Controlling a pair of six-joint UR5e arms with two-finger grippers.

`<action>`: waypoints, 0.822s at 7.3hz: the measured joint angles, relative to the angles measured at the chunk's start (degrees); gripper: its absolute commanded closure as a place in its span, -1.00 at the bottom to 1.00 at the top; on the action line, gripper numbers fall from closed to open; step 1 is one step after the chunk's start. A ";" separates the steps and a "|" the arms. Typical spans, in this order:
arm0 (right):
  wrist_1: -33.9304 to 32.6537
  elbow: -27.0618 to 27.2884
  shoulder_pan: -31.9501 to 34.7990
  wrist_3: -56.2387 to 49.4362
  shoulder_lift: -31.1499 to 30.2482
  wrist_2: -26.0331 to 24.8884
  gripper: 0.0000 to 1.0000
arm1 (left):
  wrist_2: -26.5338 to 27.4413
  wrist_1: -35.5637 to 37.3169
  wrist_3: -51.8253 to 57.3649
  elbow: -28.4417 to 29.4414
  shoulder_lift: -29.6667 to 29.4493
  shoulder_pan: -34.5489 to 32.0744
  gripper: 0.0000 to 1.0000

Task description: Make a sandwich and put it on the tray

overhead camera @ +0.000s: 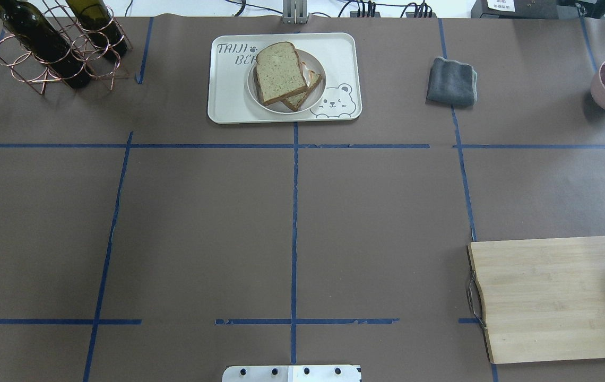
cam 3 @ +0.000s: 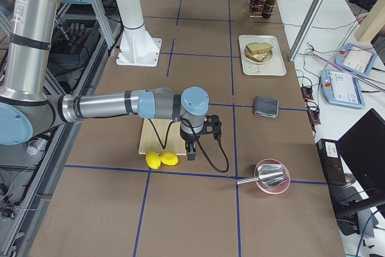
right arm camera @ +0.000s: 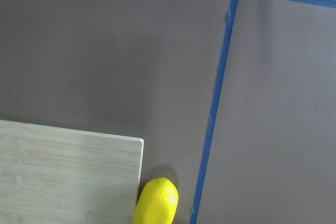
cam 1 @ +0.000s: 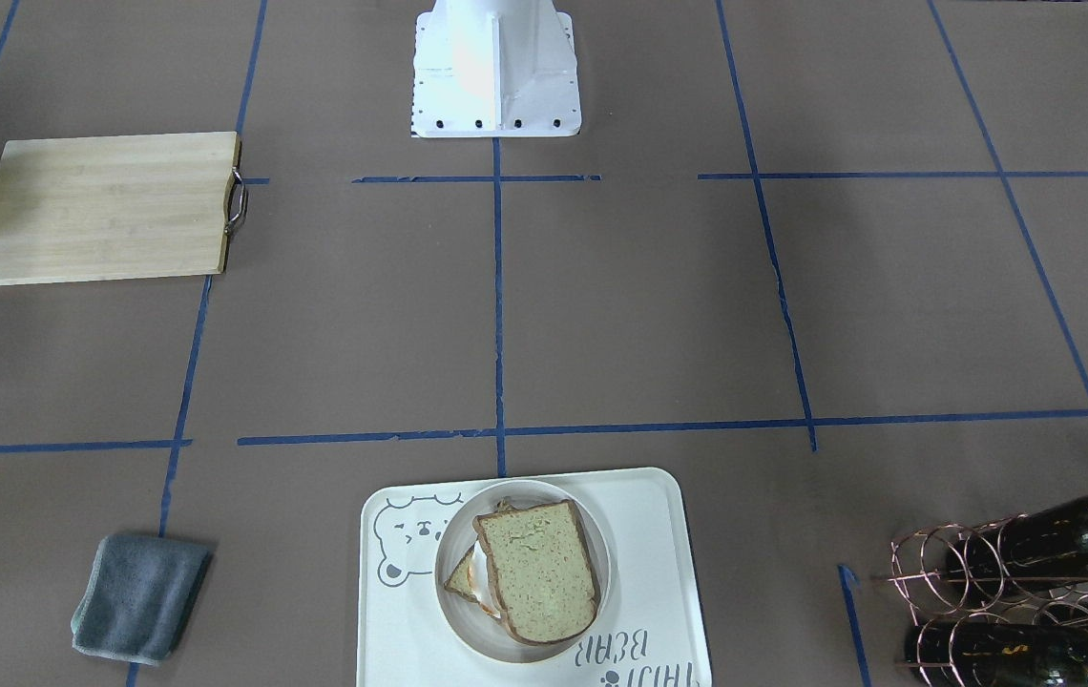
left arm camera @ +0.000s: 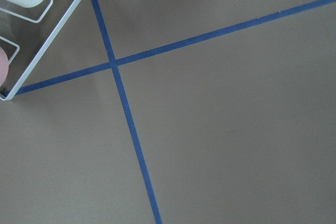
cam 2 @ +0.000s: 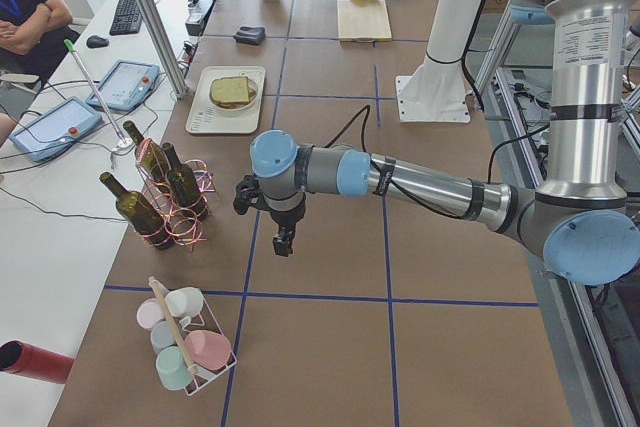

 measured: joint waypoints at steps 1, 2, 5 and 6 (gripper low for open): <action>-0.03 0.06 0.03 0.06 0.01 -0.41 -1.00 | -0.52 -0.15 -0.07 -0.16 0.27 -0.03 -1.00; -0.10 0.09 0.04 0.15 0.00 -1.16 -1.00 | -0.79 -0.59 0.02 0.15 0.47 -0.04 -1.00; -0.17 -0.35 0.03 0.63 0.15 -2.42 -1.00 | -0.66 -1.42 0.09 1.02 0.58 -0.12 -1.00; -0.06 -0.87 0.02 1.25 0.48 -2.26 -1.00 | -0.38 -1.47 0.44 1.97 0.56 -0.60 -1.00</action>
